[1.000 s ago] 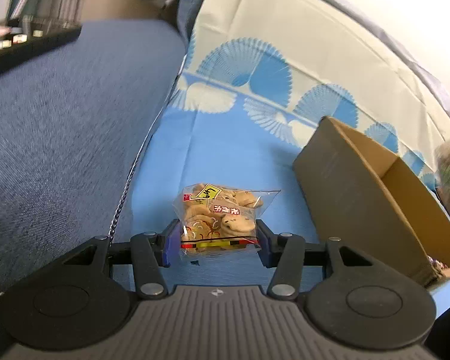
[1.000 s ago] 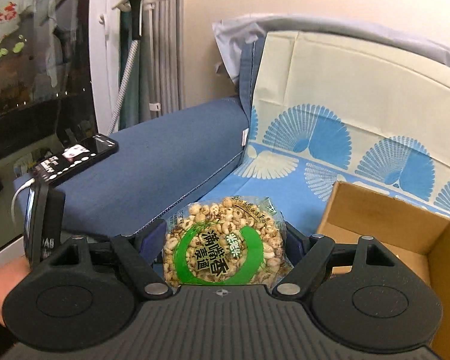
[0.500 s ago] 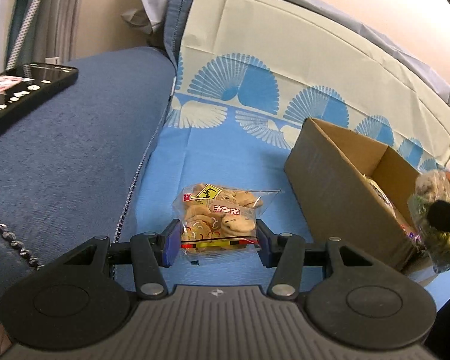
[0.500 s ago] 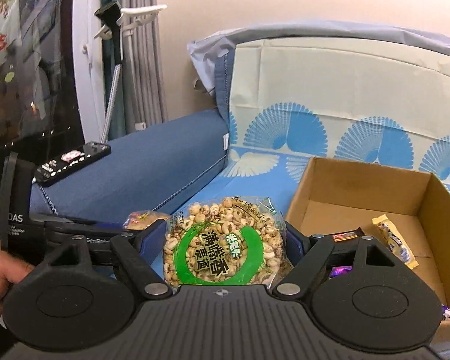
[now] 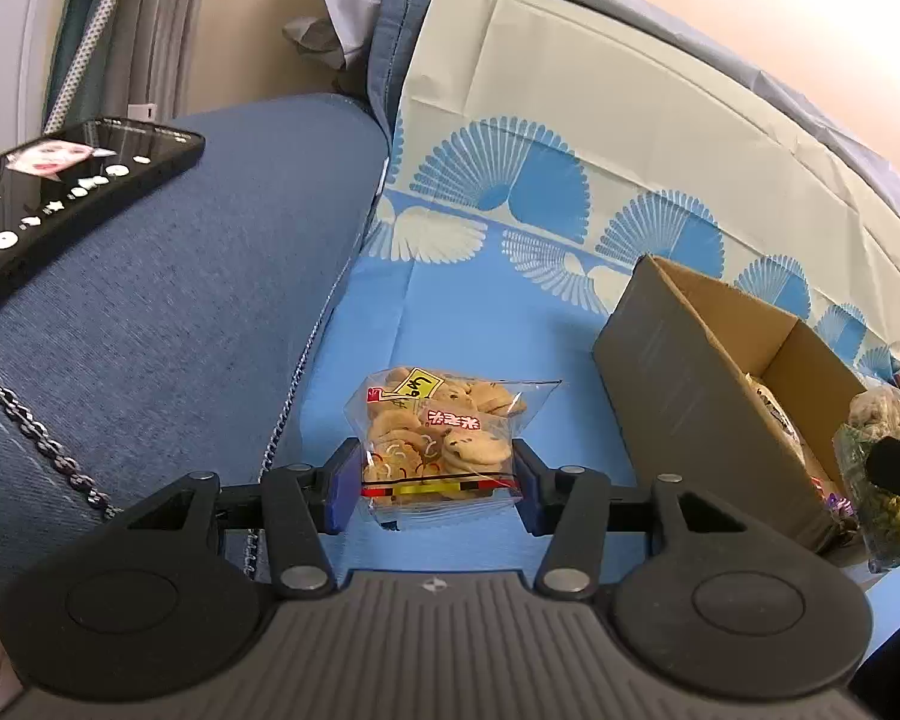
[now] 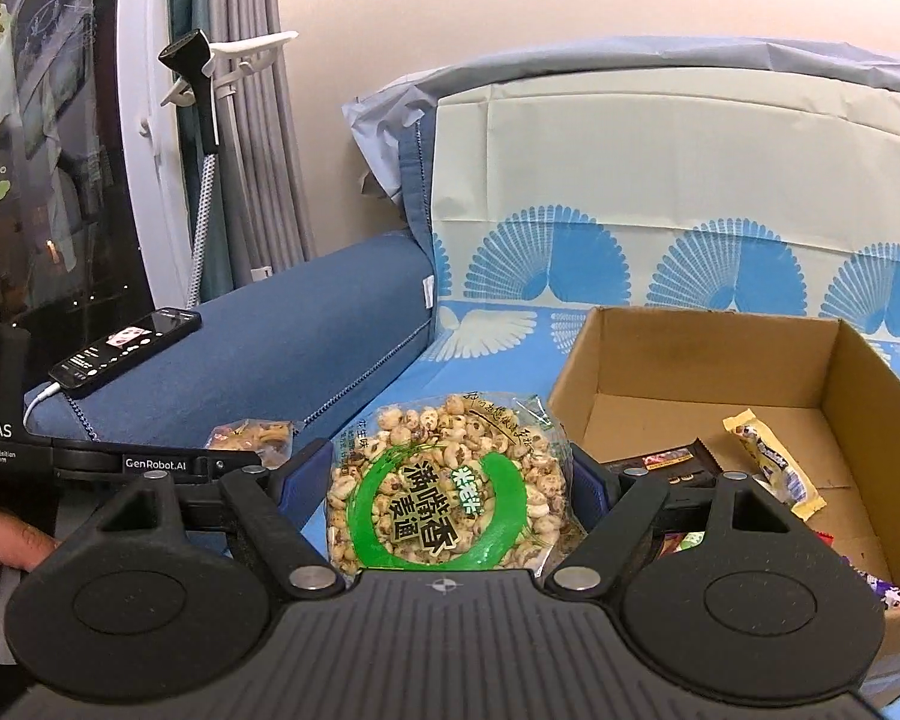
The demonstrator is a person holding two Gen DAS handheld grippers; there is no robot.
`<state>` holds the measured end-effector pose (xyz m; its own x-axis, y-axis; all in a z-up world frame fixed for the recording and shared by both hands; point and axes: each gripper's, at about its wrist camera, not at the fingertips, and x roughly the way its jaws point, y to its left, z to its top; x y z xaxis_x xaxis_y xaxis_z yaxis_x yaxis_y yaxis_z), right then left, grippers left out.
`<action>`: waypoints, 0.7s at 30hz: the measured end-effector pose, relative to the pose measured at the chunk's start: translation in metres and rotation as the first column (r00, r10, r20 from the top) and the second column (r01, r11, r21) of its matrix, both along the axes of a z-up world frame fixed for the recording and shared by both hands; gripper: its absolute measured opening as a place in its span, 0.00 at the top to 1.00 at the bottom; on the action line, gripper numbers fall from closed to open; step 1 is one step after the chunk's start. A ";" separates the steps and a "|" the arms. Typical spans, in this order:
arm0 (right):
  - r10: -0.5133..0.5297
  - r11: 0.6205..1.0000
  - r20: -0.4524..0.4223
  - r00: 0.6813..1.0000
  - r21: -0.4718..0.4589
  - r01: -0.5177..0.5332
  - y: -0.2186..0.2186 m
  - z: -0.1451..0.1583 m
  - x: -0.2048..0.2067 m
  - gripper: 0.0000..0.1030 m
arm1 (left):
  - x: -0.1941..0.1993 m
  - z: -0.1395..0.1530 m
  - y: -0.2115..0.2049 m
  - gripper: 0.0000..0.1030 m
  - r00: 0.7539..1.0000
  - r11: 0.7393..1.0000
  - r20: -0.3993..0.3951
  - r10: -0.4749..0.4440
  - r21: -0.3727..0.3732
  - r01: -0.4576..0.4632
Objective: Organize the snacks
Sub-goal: 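Lift the grain packet with the right tool while the left tool lifts the cookie bag, then carry both snacks over the box and open both tools to drop them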
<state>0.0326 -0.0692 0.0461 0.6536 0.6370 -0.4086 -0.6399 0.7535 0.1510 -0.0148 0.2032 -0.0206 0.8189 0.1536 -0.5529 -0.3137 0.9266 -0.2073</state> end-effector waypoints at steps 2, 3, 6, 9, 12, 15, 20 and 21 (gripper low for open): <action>-0.002 1.000 -0.003 1.000 0.000 0.002 0.000 -0.001 0.001 0.21 | 0.003 -0.003 -0.002 0.45 1.000 1.000 -0.007 -0.007 0.006 0.007; -0.003 1.000 -0.002 1.000 -0.001 0.003 0.000 0.000 0.001 0.21 | 0.005 -0.004 -0.002 0.45 1.000 1.000 -0.011 -0.010 0.010 0.010; -0.009 1.000 0.002 1.000 -0.004 0.009 -0.001 -0.001 0.002 0.21 | 0.009 -0.008 -0.002 0.45 1.000 1.000 -0.019 -0.019 0.012 0.019; -0.021 1.000 0.007 1.000 -0.004 0.021 -0.004 -0.001 0.004 0.21 | 0.011 -0.009 0.000 0.45 1.000 1.000 -0.009 -0.028 -0.001 0.028; -0.034 0.999 0.009 0.999 0.011 0.034 -0.008 -0.001 0.007 0.21 | 0.011 -0.010 0.001 0.45 1.000 1.000 -0.004 -0.030 -0.006 0.030; -0.043 0.999 0.007 0.999 0.023 0.043 -0.013 -0.001 0.010 0.21 | 0.011 -0.012 0.002 0.45 1.000 1.000 -0.002 -0.030 -0.004 0.030; -0.059 0.998 0.013 0.998 0.038 0.059 -0.019 -0.002 0.015 0.21 | 0.015 -0.014 -0.002 0.45 0.999 0.999 -0.015 -0.037 0.015 0.037; -0.065 0.997 0.014 0.998 0.043 0.065 -0.020 -0.002 0.016 0.21 | 0.015 -0.013 -0.003 0.45 0.999 0.999 -0.017 -0.042 0.020 0.042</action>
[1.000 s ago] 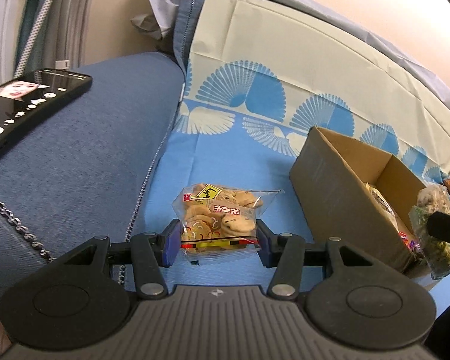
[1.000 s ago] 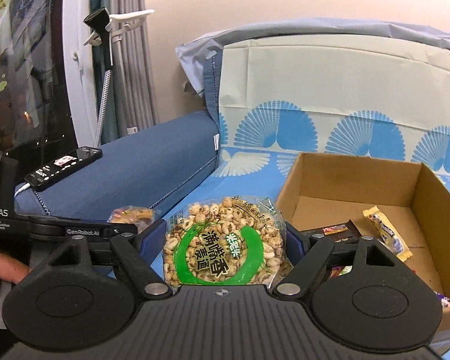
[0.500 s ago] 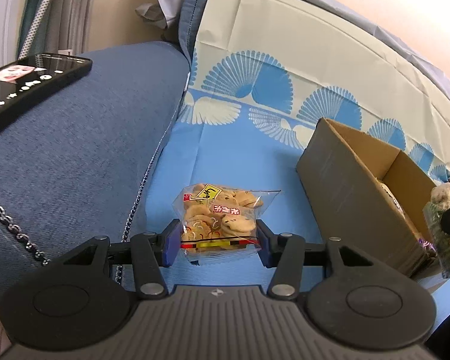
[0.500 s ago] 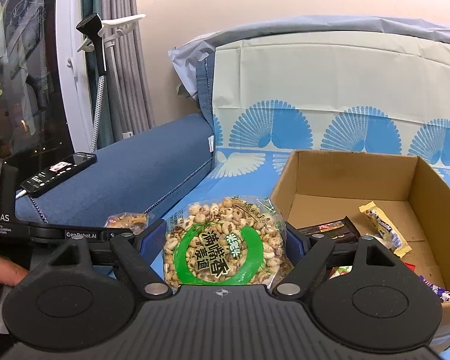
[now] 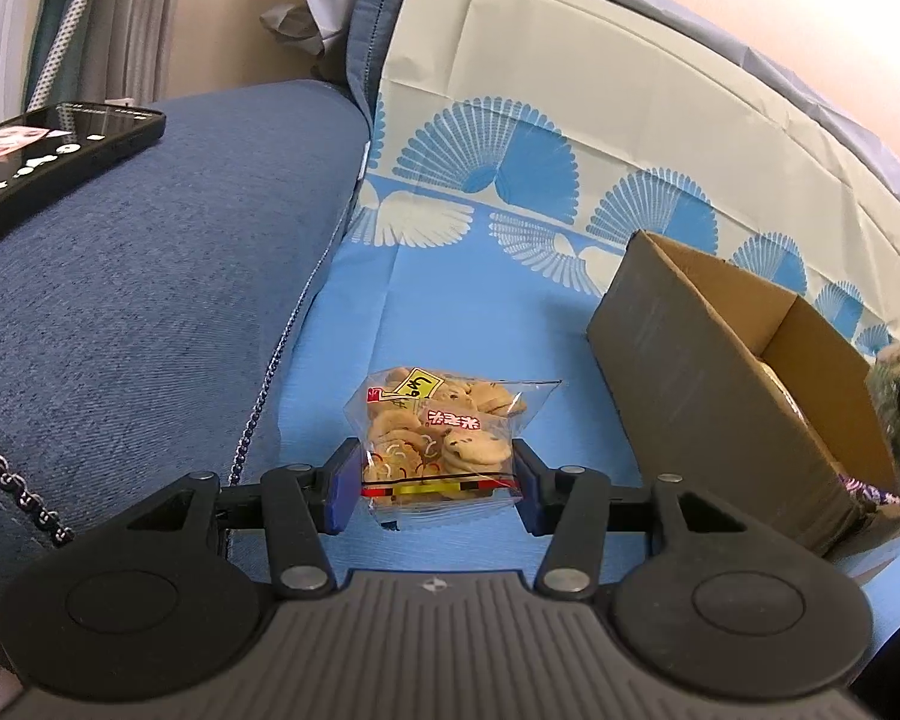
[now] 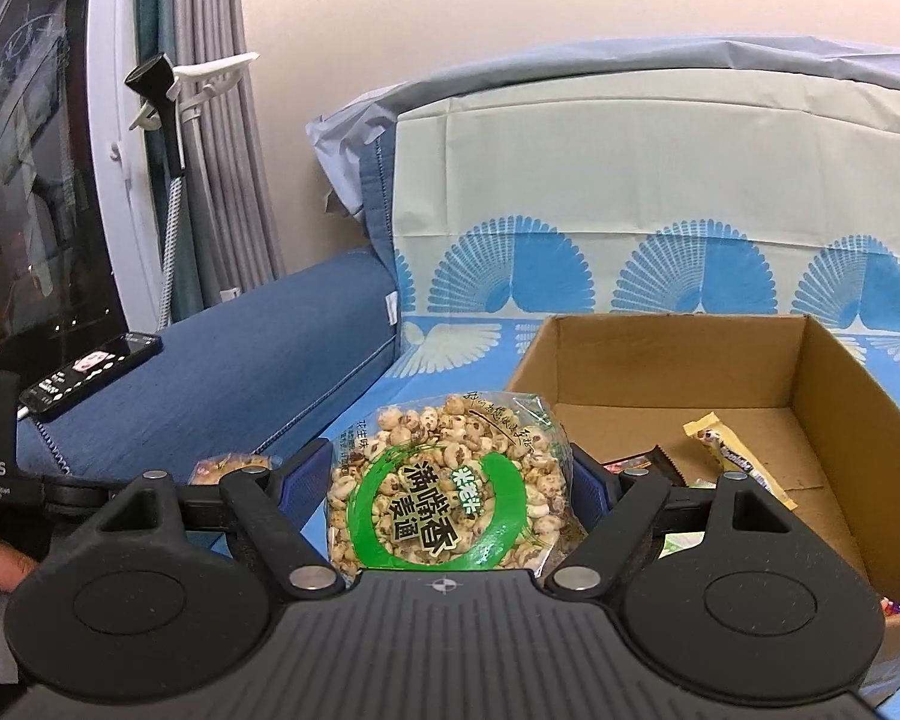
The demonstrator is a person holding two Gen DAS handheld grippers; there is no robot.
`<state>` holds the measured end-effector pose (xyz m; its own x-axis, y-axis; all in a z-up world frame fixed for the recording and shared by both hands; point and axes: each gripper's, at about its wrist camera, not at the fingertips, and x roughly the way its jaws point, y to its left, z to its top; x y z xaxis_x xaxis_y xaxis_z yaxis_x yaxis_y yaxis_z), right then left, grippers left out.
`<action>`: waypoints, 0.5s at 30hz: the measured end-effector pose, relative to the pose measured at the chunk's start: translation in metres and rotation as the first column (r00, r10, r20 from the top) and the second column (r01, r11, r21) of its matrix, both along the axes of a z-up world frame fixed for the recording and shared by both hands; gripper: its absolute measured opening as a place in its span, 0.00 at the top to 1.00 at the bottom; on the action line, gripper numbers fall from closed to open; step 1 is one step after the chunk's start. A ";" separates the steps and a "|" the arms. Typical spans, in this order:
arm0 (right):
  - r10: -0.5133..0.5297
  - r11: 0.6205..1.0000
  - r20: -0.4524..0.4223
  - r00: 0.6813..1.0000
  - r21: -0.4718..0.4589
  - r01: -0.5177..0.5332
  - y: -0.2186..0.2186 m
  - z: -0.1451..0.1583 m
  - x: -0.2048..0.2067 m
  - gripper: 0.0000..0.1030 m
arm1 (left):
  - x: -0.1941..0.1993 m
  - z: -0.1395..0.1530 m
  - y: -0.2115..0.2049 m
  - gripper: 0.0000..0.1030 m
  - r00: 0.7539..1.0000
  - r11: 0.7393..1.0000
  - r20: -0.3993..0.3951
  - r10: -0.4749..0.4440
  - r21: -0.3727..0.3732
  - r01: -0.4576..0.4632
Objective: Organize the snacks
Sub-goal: 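Carry both snacks over the box and open both tools to drop them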
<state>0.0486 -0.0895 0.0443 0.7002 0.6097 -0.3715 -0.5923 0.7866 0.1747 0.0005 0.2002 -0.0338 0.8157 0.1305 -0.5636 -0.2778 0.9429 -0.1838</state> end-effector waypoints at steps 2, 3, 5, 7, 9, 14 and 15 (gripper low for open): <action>-0.015 1.000 0.001 1.000 0.015 0.015 -0.004 0.001 0.002 0.21 | 0.001 0.001 -0.001 0.45 1.000 1.000 -0.007 -0.017 -0.003 0.017; -0.022 0.999 0.001 1.000 0.023 0.022 -0.006 0.001 0.003 0.21 | 0.003 0.001 -0.001 0.45 0.999 0.999 -0.015 -0.028 -0.017 0.028; -0.039 0.998 0.001 0.999 0.044 0.039 -0.012 0.003 0.005 0.21 | 0.005 0.003 -0.001 0.45 0.998 0.997 -0.032 -0.045 -0.061 0.043; -0.058 0.996 0.001 0.998 0.062 0.058 -0.017 0.004 0.006 0.21 | 0.006 0.007 -0.002 0.47 0.999 0.995 -0.037 -0.040 -0.095 0.037; -0.079 0.994 0.005 0.997 0.079 0.079 -0.023 0.006 0.008 0.21 | 0.008 0.012 -0.006 0.47 0.998 0.991 -0.043 -0.038 -0.133 0.032; -0.143 0.983 -0.008 0.990 0.119 0.143 -0.038 0.007 0.018 0.21 | 0.029 0.042 -0.034 0.47 0.997 0.990 -0.017 -0.073 -0.125 0.071; -0.151 0.980 -0.019 0.988 0.125 0.152 -0.040 0.006 0.021 0.21 | 0.034 0.050 -0.041 0.47 0.997 0.989 -0.003 -0.084 -0.122 0.083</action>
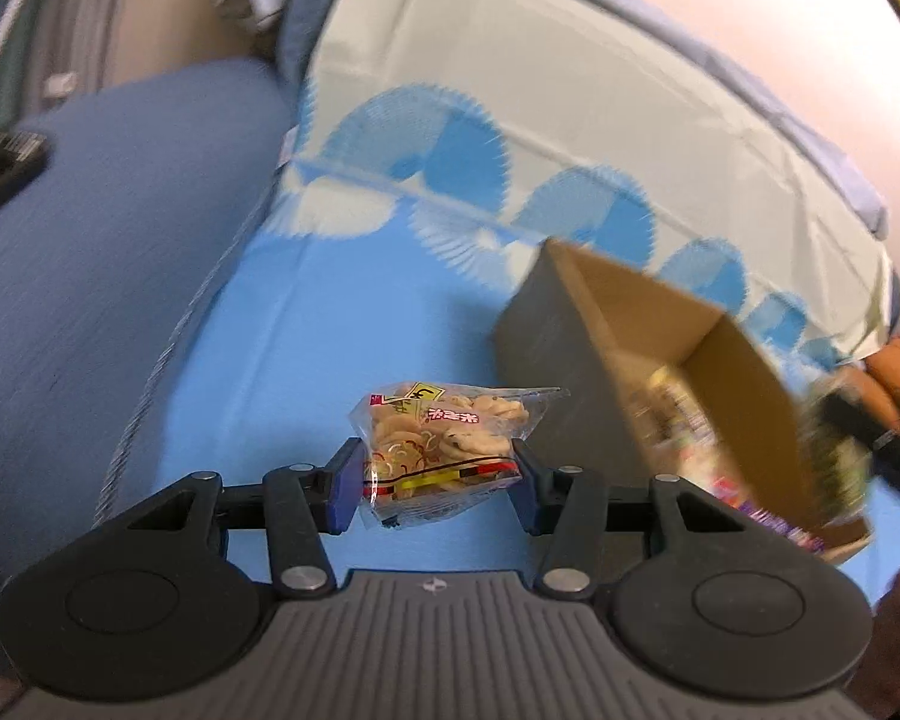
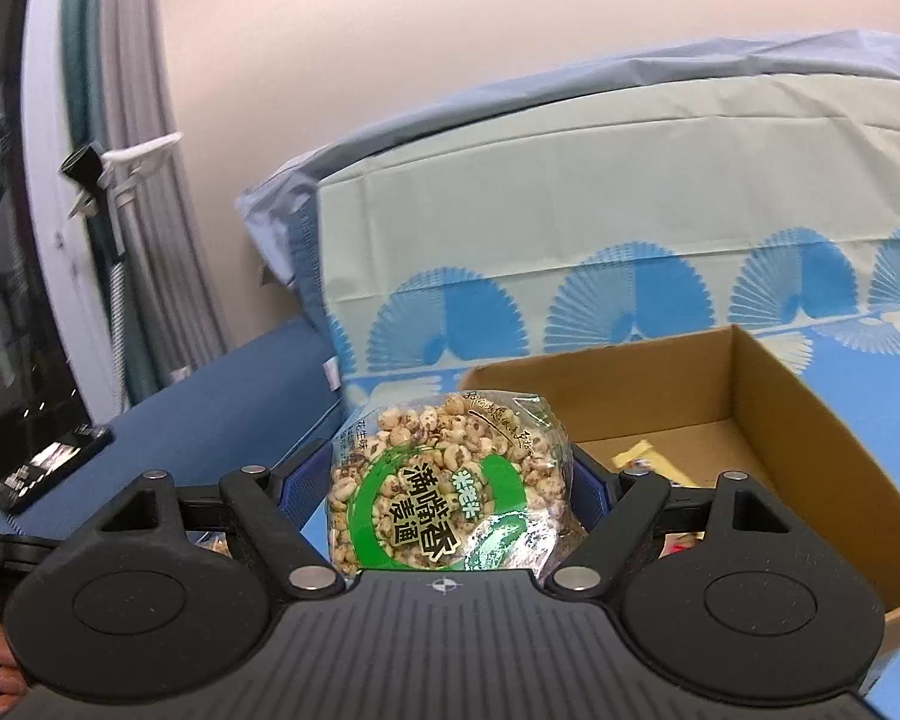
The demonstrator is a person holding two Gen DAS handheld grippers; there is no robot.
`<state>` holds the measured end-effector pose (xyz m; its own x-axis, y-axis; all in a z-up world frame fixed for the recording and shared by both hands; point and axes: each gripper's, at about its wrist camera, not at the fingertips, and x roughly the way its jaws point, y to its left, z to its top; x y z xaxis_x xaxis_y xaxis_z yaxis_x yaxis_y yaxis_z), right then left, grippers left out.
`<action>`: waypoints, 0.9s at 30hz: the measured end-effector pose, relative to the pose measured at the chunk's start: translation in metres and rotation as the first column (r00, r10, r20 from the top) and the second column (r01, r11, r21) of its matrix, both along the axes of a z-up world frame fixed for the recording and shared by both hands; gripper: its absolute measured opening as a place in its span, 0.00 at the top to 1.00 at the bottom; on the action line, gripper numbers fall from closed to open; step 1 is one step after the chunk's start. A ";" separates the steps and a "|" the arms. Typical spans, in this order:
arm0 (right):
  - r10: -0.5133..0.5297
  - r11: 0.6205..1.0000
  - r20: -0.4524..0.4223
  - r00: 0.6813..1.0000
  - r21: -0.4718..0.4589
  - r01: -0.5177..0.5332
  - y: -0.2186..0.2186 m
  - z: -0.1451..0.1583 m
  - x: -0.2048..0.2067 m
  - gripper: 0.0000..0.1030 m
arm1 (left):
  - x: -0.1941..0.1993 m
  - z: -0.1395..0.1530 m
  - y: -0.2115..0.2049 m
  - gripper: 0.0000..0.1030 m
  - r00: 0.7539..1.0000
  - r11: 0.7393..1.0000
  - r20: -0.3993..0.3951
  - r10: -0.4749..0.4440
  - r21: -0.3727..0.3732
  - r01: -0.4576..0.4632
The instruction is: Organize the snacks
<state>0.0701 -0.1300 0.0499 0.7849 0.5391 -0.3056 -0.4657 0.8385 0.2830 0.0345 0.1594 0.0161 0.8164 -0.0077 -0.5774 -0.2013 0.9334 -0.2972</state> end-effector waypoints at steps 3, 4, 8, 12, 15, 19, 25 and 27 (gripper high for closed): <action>-0.033 0.999 -0.024 0.999 0.020 0.034 -0.007 -0.004 0.009 0.21 | 0.018 0.027 -0.021 0.47 0.998 0.999 0.055 -0.036 0.000 0.036; -0.041 0.999 -0.029 0.999 0.023 0.041 -0.009 -0.005 0.011 0.21 | 0.024 0.035 -0.029 0.47 0.996 0.999 0.072 -0.048 0.001 0.048; -0.078 0.996 -0.028 0.997 0.034 0.079 -0.016 -0.006 0.016 0.21 | 0.051 0.069 -0.062 0.47 0.985 0.995 0.136 -0.102 0.011 0.101; -0.119 0.992 -0.021 0.993 0.041 0.120 -0.026 -0.006 0.019 0.21 | 0.082 0.095 -0.096 0.47 0.969 0.987 0.188 -0.159 0.041 0.154; -0.158 0.986 -0.015 0.987 0.052 0.158 -0.033 -0.003 0.021 0.19 | 0.101 0.110 -0.118 0.42 0.959 0.980 0.206 -0.195 0.065 0.186; -0.204 0.978 -0.009 0.979 0.043 0.204 -0.038 0.001 0.021 0.01 | 0.099 0.116 -0.133 0.04 0.945 0.975 0.241 -0.222 0.060 0.214; -0.209 0.978 0.010 0.978 0.019 0.209 -0.042 0.011 0.017 0.01 | 0.065 0.098 -0.132 0.02 0.947 0.976 0.236 -0.217 0.037 0.214; -0.217 0.976 0.012 0.976 -0.003 0.217 -0.042 0.015 0.015 0.01 | 0.048 0.091 -0.126 0.01 0.955 0.984 0.240 -0.176 0.023 0.175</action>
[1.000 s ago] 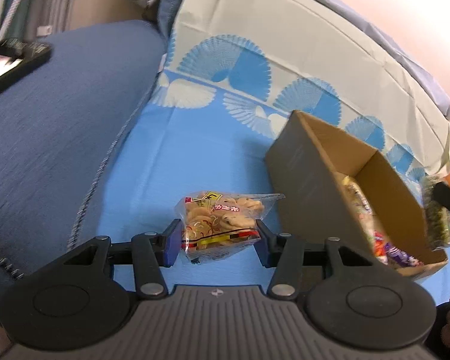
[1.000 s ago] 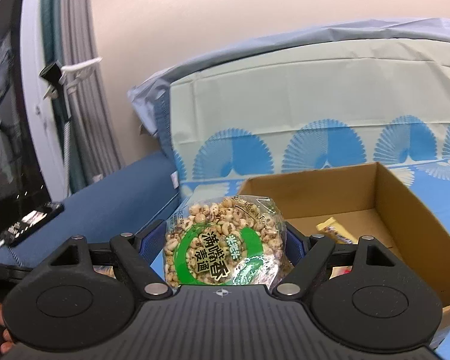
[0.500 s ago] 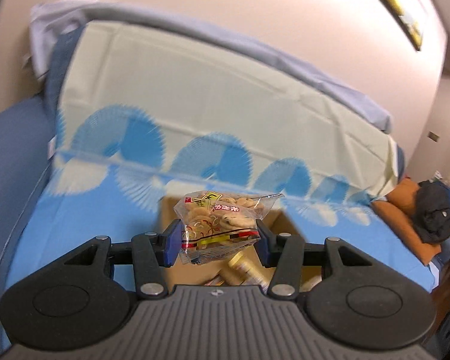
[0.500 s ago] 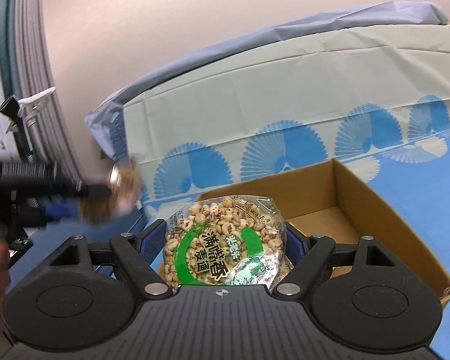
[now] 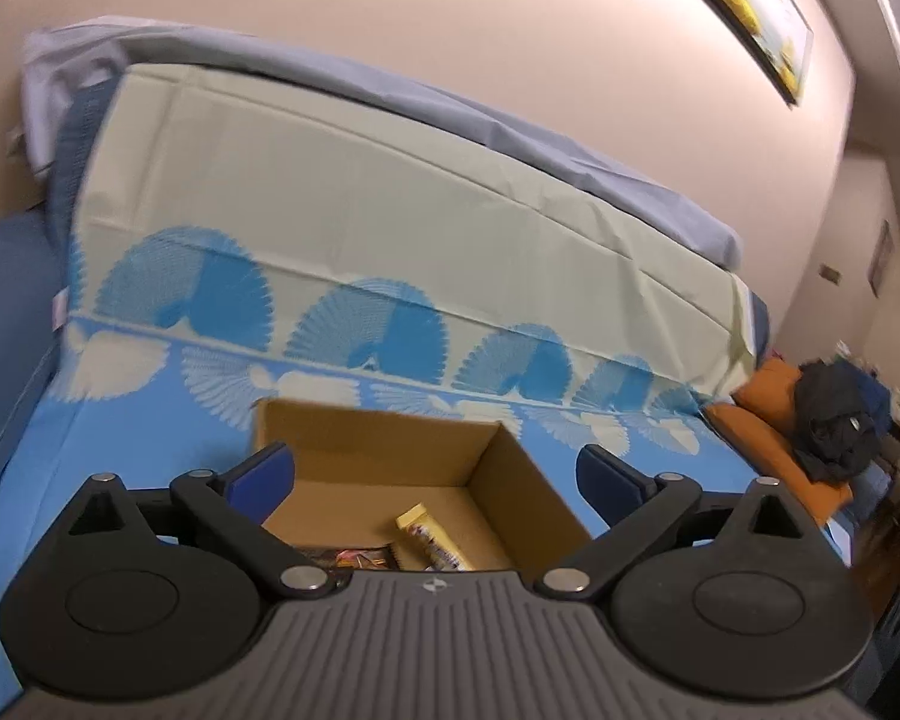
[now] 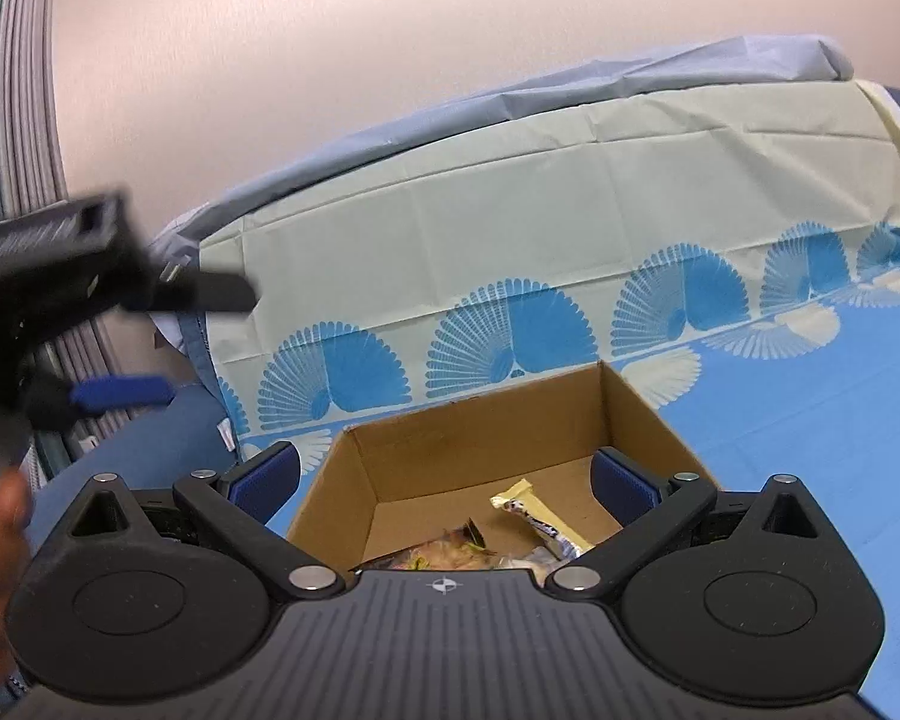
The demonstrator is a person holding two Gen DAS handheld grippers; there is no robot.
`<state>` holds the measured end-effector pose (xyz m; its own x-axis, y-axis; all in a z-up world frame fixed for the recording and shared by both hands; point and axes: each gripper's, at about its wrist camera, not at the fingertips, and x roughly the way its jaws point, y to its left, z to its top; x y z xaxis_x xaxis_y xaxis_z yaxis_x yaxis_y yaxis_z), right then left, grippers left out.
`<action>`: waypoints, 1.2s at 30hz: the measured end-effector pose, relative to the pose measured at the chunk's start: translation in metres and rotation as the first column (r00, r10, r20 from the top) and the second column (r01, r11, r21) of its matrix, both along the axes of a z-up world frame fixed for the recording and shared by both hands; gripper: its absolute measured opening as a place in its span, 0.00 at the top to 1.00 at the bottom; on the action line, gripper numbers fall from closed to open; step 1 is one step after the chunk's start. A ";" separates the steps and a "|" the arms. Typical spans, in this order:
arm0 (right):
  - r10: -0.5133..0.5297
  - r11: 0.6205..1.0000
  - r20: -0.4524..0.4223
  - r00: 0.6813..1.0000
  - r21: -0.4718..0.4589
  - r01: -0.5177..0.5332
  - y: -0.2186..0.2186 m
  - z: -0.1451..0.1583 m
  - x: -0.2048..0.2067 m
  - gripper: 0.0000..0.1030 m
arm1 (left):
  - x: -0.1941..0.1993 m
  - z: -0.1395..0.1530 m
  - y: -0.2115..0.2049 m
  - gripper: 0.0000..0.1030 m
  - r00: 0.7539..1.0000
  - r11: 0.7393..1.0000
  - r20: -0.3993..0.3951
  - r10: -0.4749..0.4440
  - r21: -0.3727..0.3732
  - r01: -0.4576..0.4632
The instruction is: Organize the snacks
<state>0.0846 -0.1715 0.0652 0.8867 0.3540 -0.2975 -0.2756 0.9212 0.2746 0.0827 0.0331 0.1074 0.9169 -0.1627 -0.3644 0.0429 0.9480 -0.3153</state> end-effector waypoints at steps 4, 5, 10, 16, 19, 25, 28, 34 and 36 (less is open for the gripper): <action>-0.027 0.999 -0.011 1.000 -0.044 0.027 0.001 0.010 -0.005 0.01 | -0.032 -0.006 0.006 0.01 0.997 0.997 0.001 0.078 0.014 -0.078; -0.037 0.998 -0.017 0.999 -0.056 0.036 0.000 0.013 -0.006 0.01 | -0.038 -0.007 0.007 0.01 0.996 0.996 -0.004 0.084 0.018 -0.084; -0.096 0.988 -0.063 0.993 -0.128 0.087 -0.008 0.031 -0.015 0.01 | -0.058 -0.017 0.010 0.01 0.992 0.993 -0.068 0.110 0.060 -0.106; -0.081 0.975 -0.060 0.995 -0.213 0.067 -0.018 0.042 -0.037 0.01 | -0.076 -0.046 0.006 0.01 0.985 0.997 -0.157 0.072 0.038 -0.067; -0.102 0.977 -0.123 0.987 -0.201 0.076 -0.019 0.024 -0.042 0.01 | -0.083 -0.061 -0.005 0.01 0.978 0.995 -0.197 0.074 0.081 -0.060; -0.058 0.963 -0.172 0.983 -0.268 0.010 -0.009 0.010 -0.042 0.01 | -0.081 -0.080 -0.018 0.01 0.956 0.993 -0.285 0.067 0.108 -0.037; -0.045 0.960 -0.176 0.983 -0.279 -0.006 -0.008 0.008 -0.043 0.01 | -0.077 -0.084 -0.018 0.01 0.947 0.995 -0.314 0.071 0.096 -0.042; -0.032 0.956 -0.181 0.983 -0.293 -0.023 -0.002 0.007 -0.042 0.01 | -0.074 -0.087 -0.020 0.01 0.942 0.993 -0.328 0.072 0.107 -0.039; -0.026 0.953 -0.179 0.983 -0.302 -0.030 0.000 0.007 -0.042 0.01 | -0.073 -0.086 -0.020 0.01 0.941 0.993 -0.328 0.078 0.110 -0.044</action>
<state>0.0431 -0.1713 0.0718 0.8083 0.2243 -0.5443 -0.2495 0.9680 0.0282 0.0101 0.0128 0.0210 0.7484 -0.0574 -0.6608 -0.1065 0.9729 -0.2052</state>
